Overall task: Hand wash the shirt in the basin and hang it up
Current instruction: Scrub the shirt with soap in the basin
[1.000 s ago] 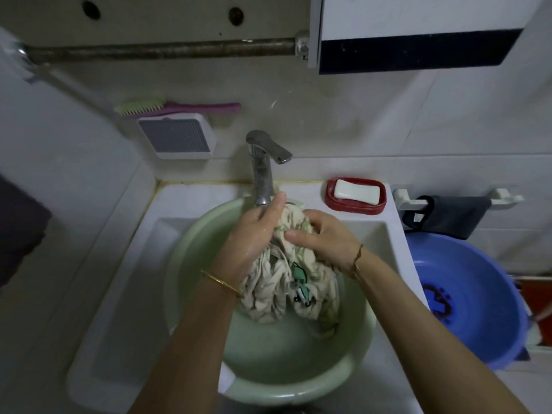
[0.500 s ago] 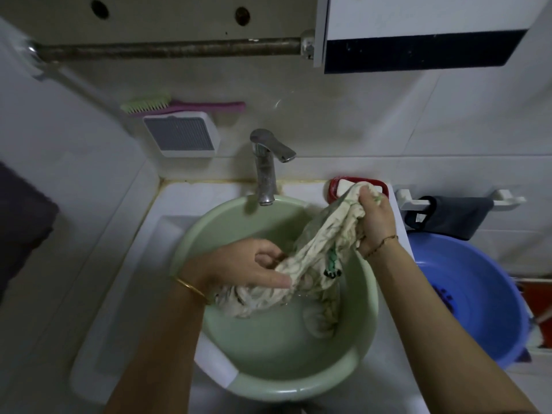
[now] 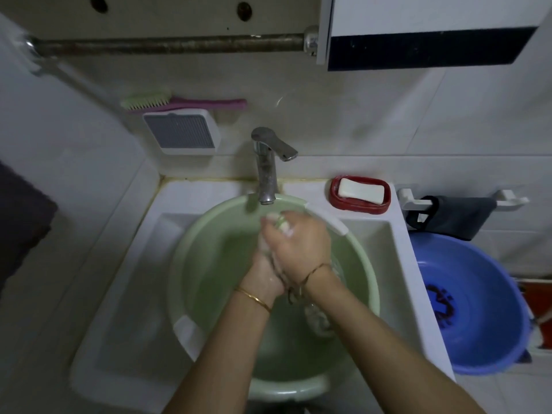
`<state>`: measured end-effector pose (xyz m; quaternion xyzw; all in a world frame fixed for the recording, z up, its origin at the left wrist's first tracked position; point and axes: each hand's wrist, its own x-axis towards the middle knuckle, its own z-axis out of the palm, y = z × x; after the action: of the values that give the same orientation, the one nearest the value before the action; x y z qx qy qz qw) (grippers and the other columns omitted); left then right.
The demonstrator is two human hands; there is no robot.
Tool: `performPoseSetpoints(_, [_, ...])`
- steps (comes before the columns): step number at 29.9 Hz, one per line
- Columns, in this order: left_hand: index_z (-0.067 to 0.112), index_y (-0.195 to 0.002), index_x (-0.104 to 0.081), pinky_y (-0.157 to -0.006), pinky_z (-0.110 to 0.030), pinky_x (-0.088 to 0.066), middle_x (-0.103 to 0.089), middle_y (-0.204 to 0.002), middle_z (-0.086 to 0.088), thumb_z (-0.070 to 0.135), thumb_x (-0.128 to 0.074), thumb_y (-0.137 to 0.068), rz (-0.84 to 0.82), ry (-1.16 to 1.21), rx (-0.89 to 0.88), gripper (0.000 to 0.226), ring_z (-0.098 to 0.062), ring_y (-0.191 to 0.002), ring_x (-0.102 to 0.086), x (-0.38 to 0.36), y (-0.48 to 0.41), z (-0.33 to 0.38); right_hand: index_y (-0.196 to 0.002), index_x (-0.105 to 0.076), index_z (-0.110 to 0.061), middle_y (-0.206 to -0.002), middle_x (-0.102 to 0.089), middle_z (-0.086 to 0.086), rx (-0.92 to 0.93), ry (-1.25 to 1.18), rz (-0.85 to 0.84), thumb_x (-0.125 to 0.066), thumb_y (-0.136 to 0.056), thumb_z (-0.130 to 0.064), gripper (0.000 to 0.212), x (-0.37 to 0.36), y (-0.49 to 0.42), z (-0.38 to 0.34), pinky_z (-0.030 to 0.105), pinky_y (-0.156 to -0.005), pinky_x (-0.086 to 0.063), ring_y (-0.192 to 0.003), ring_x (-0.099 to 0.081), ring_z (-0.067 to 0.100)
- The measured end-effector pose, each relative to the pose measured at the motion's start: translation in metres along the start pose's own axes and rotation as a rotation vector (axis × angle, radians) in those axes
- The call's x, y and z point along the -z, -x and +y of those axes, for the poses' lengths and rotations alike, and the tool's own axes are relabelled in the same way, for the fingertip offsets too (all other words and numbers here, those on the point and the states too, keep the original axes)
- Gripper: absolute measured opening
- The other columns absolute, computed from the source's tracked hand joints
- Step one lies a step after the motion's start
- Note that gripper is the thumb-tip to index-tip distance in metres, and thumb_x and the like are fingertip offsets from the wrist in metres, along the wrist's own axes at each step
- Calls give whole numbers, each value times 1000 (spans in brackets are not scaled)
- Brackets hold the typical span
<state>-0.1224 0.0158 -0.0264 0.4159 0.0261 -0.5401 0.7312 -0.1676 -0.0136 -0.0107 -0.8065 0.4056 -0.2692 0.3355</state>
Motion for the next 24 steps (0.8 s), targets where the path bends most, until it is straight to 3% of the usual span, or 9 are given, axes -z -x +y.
performPoseSetpoints(3, [4, -79, -64, -64, -27, -55, -66, -71, -11, 23, -52, -90, 139, -54, 91, 25, -20, -63, -65, -1, -6, -3, -57, -48, -16, -68, -59, 14, -136, -98, 69, -48, -81, -42, 35, 7, -26, 12, 32, -60, -37, -72, -56, 32])
performPoseSetpoints(5, [5, -77, -59, -71, -30, -51, -64, -63, -10, 21, -40, -94, 150, -2, 64, 30, -20, -58, -63, 3, -10, 4, -58, -50, -18, -66, -61, 17, 14, -117, 95, -44, -74, -47, 34, -2, -9, 9, 35, -57, -42, -66, -57, 32])
performPoseSetpoints(7, [7, -73, -54, -68, -27, -45, -61, -54, -7, 21, -28, -97, 140, 12, 65, 38, -18, -51, -61, 1, -8, 8, -55, -44, -21, -57, -57, 12, 134, -139, 51, -38, -71, -52, 35, -5, 7, 1, 35, -52, -41, -56, -55, 30])
performPoseSetpoints(11, [7, -71, -60, -60, -26, -52, -61, -63, -11, 16, -49, -89, 163, -121, 96, 23, -21, -58, -61, -10, 1, -2, -49, -47, -14, -52, -48, 6, -93, -260, 141, -46, -69, -41, 33, 5, -29, 21, 36, -56, -41, -58, -50, 28])
performPoseSetpoints(16, [7, -72, -58, -50, -20, -52, -61, -57, -8, 20, -43, -92, 193, -130, 81, 28, -18, -50, -61, -4, -4, 15, -50, -46, -23, -51, -51, 5, 22, -395, 69, -51, -73, -41, 30, -7, 8, 12, 35, -53, -42, -53, -51, 26])
performPoseSetpoints(19, [3, -91, -69, -69, -31, -55, -69, -87, -17, 28, -51, -92, 125, -299, 169, 31, -26, -74, -66, -12, 9, 12, -58, -49, -15, -53, -47, -2, -156, -296, 148, -55, -82, -34, 32, 0, -19, 31, 29, -56, -33, -56, -45, 17])
performPoseSetpoints(20, [2, -100, -68, -78, -36, -54, -69, -98, -20, 33, -51, -93, 92, -357, 187, 36, -30, -84, -66, -15, 14, 17, -61, -49, -15, -56, -47, -4, -184, -241, 98, -58, -86, -30, 30, 6, -26, 37, 28, -59, -32, -59, -45, 15])
performPoseSetpoints(22, [0, -111, -64, -88, -44, -51, -67, -107, -23, 38, -53, -92, 40, -455, 130, 44, -34, -95, -65, -16, 20, 36, -80, -58, -14, -74, -57, -6, -219, -405, -108, -64, -85, -21, 10, 12, -33, 50, 27, -70, -41, -74, -55, 12])
performPoseSetpoints(24, [2, -105, -64, -82, -37, -54, -71, -94, -16, 33, -58, -91, -43, -605, -39, 34, -30, -87, -68, -15, 20, 58, -114, -60, -17, -108, -65, -1, -277, -659, -434, -72, -74, -32, 44, 20, -33, 57, 33, -94, -47, -104, -61, 17])
